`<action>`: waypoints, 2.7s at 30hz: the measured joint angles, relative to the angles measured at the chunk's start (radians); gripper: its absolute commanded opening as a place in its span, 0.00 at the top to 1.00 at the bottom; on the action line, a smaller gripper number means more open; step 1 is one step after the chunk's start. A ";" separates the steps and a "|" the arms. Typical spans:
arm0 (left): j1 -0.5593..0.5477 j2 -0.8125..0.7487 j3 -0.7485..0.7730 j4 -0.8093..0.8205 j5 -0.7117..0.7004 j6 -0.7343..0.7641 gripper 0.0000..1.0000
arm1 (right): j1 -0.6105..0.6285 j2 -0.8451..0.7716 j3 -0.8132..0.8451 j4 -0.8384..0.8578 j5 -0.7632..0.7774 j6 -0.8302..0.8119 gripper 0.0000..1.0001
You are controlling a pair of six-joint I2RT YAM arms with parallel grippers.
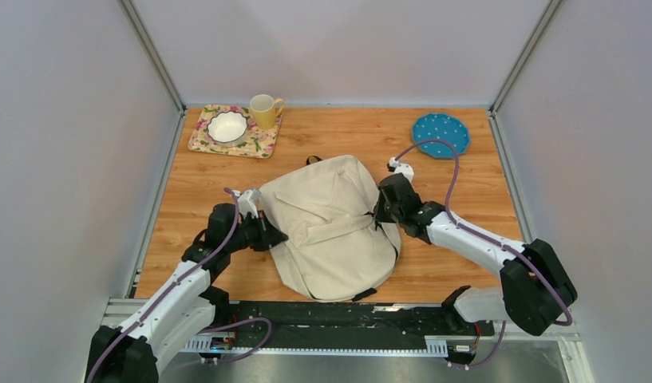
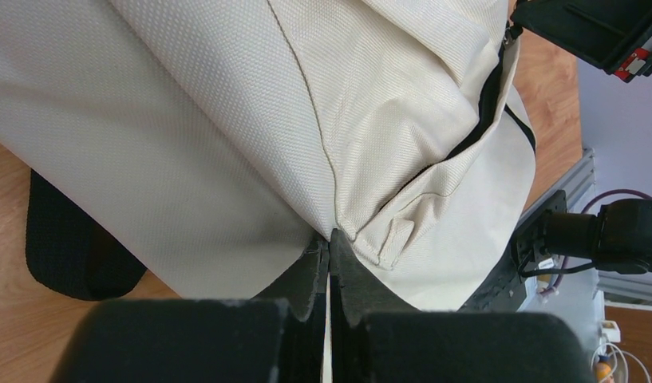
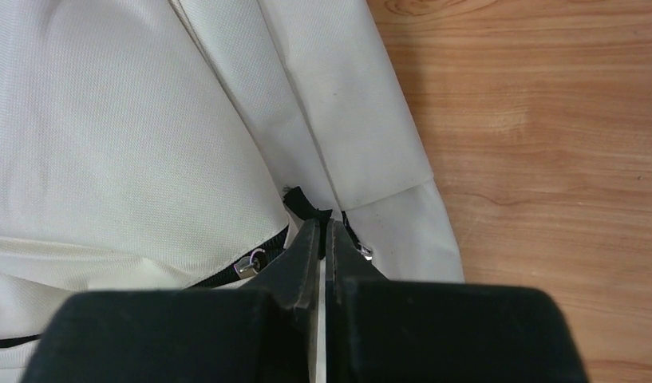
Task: Pack the student bag
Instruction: Zip the student bag at the center of the board, then adjust the student bag at the center of the board.
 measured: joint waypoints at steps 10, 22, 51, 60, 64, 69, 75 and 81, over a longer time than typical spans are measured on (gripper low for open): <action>0.013 0.097 0.058 -0.031 0.013 0.064 0.29 | -0.049 -0.138 -0.090 -0.061 -0.009 0.025 0.33; 0.016 -0.087 0.101 -0.241 -0.227 0.096 0.25 | -0.245 -0.246 -0.164 -0.121 -0.220 0.024 0.32; -0.016 0.581 0.289 0.101 0.068 0.022 0.23 | -0.190 -0.388 -0.429 0.044 -0.573 0.229 0.45; -0.022 0.539 0.414 -0.076 -0.130 0.161 0.22 | -0.182 -0.449 -0.271 -0.180 -0.381 0.225 0.33; -0.021 0.355 0.297 -0.118 -0.221 0.171 0.22 | -0.182 -0.493 -0.228 -0.229 -0.257 0.195 0.32; -0.021 0.158 0.159 -0.155 -0.264 0.167 0.22 | -0.182 -0.501 -0.247 -0.262 -0.208 0.192 0.32; -0.021 0.032 0.034 -0.124 -0.246 0.139 0.20 | -0.182 -0.457 -0.307 -0.237 -0.242 0.196 0.32; -0.022 0.121 -0.023 0.028 -0.099 0.064 0.20 | -0.182 -0.289 -0.283 -0.157 -0.286 0.187 0.36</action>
